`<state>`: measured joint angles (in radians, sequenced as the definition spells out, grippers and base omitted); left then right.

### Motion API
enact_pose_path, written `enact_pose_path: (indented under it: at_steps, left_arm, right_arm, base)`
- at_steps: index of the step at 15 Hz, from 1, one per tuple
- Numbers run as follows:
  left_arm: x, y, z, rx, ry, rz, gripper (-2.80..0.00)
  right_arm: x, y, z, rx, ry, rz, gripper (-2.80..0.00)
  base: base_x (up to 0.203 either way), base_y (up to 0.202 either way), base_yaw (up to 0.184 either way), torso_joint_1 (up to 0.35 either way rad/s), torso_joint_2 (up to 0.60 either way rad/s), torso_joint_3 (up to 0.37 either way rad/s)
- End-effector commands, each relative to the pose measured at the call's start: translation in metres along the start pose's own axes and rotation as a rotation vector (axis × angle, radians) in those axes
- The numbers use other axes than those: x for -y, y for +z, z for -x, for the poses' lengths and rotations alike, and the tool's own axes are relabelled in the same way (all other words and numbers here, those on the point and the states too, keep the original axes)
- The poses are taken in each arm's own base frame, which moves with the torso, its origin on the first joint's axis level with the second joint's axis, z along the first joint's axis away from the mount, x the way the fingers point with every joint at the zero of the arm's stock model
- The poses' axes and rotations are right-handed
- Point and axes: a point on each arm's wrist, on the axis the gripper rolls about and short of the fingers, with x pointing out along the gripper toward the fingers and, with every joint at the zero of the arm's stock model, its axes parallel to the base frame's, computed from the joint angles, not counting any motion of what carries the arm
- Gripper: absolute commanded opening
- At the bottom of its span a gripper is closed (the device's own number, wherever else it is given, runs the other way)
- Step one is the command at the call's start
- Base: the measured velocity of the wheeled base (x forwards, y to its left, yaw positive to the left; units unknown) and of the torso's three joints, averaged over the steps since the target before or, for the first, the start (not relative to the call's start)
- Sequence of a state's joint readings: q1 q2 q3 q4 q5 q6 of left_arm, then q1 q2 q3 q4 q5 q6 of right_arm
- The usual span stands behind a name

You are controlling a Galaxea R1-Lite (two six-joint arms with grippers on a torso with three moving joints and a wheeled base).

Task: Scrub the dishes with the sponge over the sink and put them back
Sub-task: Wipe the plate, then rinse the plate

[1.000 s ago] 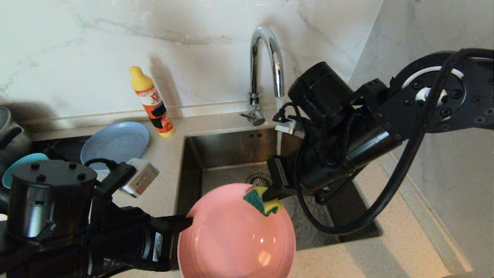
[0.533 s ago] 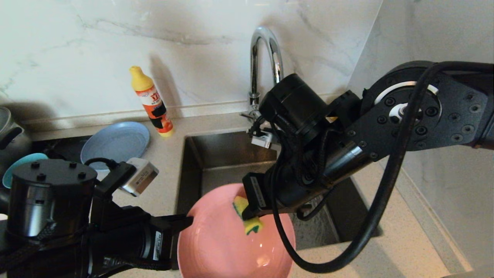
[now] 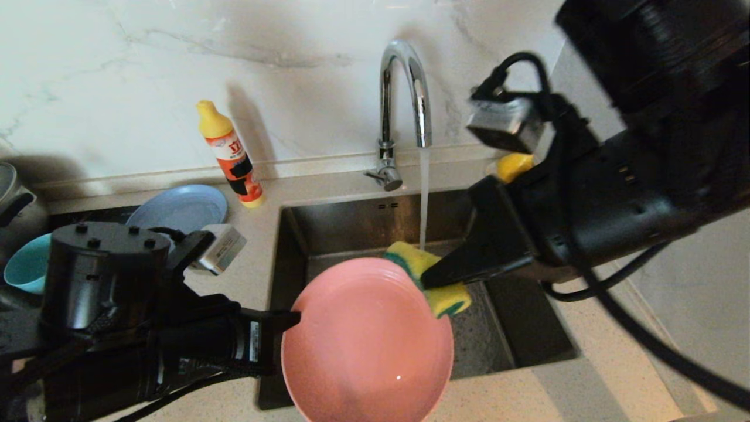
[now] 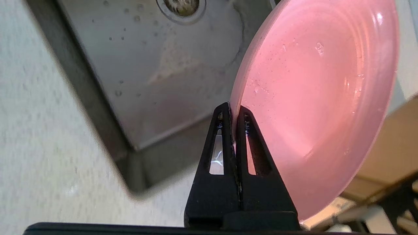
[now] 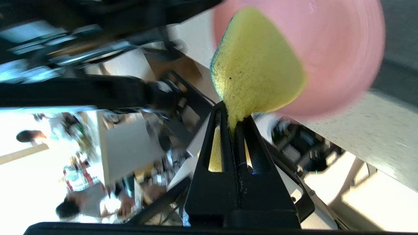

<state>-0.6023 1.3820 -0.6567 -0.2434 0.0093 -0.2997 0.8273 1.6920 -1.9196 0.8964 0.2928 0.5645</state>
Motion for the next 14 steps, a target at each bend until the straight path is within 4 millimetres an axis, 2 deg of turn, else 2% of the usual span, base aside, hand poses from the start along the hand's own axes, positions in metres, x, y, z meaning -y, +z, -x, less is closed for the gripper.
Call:
enact_pose_path:
  at_steps: [1, 4, 7, 10, 14]
  left_arm:
    - [0.000, 0.008, -0.025, -0.030, 0.021, 0.010, -2.80]
    - [0.003, 0.020, -0.064, -0.058, 0.035, 0.016, -2.80]
    - [0.006, 0.032, -0.106, -0.072, 0.042, 0.021, -2.80]
    - [0.007, 0.037, -0.142, -0.079, 0.045, 0.022, -2.80]
    - [0.008, 0.041, -0.170, -0.078, 0.044, 0.021, -2.80]
  right_arm:
    - [-0.001, -0.014, 0.081, 0.165, 0.039, 0.001, -2.80]
    - [0.026, -0.023, 0.123, 0.251, -0.010, -0.093, -2.80]
    - [0.050, -0.038, 0.149, 0.310, -0.052, -0.166, -2.80]
    - [0.067, -0.047, 0.154, 0.320, -0.086, -0.211, -2.80]
    - [0.076, -0.048, 0.147, 0.298, -0.097, -0.234, -2.80]
  base:
    - [0.000, 0.000, 0.000, 0.000, 0.00, 0.000]
    - [0.000, 0.000, 0.000, 0.000, 0.00, 0.000]
    - [0.000, 0.000, 0.000, 0.000, 0.00, 0.000]
    - [0.000, 0.000, 0.000, 0.000, 0.00, 0.000]
    - [0.000, 0.000, 0.000, 0.000, 0.00, 0.000]
